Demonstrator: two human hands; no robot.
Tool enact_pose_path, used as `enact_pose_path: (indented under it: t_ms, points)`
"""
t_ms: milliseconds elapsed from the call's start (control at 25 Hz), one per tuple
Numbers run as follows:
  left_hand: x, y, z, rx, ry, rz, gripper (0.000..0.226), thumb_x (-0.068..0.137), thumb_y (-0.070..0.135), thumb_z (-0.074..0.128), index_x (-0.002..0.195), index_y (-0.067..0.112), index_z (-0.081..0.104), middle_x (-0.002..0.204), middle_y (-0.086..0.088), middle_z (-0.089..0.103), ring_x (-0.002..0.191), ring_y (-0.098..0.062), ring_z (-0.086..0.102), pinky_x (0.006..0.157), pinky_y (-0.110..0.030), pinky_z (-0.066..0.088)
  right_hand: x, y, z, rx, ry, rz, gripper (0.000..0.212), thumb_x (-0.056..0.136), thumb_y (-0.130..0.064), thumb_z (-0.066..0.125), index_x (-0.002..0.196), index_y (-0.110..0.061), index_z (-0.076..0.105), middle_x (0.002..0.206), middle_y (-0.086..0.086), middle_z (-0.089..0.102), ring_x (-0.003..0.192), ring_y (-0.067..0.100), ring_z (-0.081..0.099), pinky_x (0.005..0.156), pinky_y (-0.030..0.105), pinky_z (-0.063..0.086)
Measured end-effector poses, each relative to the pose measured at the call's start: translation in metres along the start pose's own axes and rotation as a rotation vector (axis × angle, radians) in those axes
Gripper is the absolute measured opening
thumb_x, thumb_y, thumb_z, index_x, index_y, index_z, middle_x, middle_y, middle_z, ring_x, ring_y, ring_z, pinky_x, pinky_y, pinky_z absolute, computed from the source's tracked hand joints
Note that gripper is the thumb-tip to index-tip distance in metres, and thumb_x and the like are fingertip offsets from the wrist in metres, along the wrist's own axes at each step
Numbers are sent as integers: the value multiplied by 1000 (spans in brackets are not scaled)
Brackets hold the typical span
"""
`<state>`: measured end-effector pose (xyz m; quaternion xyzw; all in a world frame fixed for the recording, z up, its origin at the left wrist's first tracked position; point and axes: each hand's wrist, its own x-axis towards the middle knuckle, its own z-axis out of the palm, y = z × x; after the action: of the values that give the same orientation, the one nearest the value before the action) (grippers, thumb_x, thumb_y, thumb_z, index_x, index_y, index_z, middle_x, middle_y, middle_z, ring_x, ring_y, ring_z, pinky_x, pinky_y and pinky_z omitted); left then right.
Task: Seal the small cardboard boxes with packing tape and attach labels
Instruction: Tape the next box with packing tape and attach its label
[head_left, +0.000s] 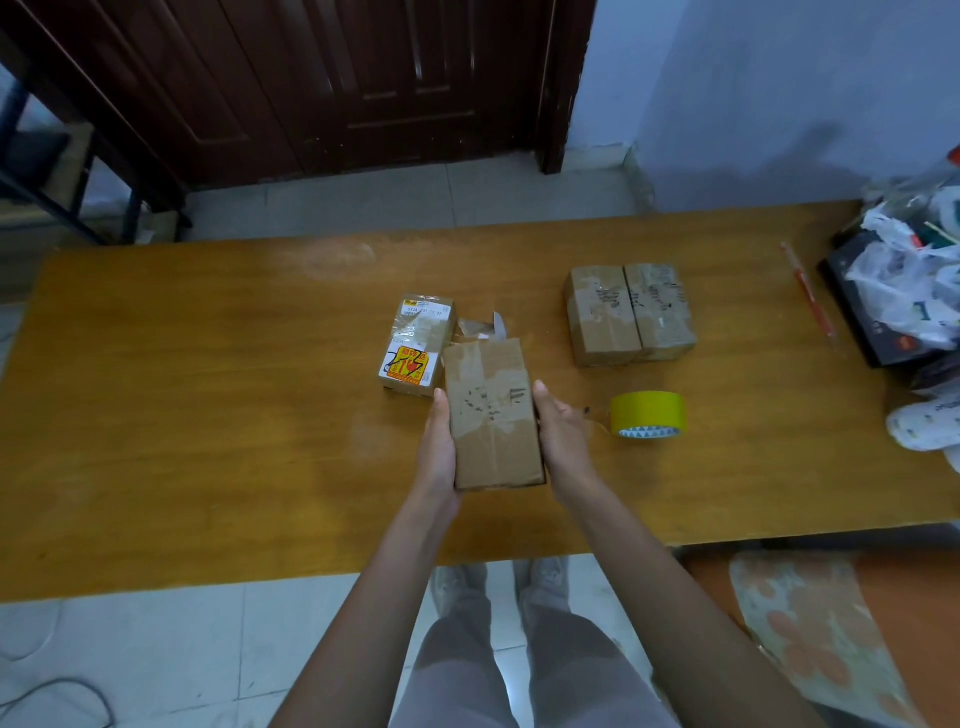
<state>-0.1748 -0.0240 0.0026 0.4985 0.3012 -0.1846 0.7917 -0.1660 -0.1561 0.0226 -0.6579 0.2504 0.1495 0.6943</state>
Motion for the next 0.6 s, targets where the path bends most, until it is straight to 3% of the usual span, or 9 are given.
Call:
enact_pose_path:
  t_ms: [80,160,240,440,600]
  points:
    - [-2,1,1,37,59,66,56,95,60,37,133,21,53,123,-10,65,112,-28,64,94,-55,51,0,0,0,-137,-29,-16,59,91,-66,39,108,-17,68,102,4,72,95,20,68,86,43,55]
    - [-4,2,5,99,79,129,54,93,60,41,132,24,50,121,-6,65,110,-24,64,91,-49,54,-4,1,4,-293,-47,-76,77,70,-81,51,118,-21,59,107,-3,68,94,11,65,83,38,57]
    - [-5,2,11,174,104,168,52,93,57,45,132,23,48,120,-3,64,107,-19,63,86,-39,55,-5,3,9,-452,14,-146,82,61,-80,62,117,-20,55,106,-7,66,93,8,64,79,34,57]
    - [-2,-2,6,227,162,216,45,95,41,57,130,14,52,119,-5,65,98,-13,65,70,-21,53,-3,9,10,-623,85,-288,50,82,-67,55,103,-23,63,93,-7,70,82,8,66,71,36,57]
    - [-2,-4,4,251,134,223,41,95,41,56,127,15,55,114,-1,68,92,-9,67,68,-20,54,-5,19,7,-547,112,-350,41,96,-55,43,93,-20,65,81,-5,69,71,6,65,64,33,55]
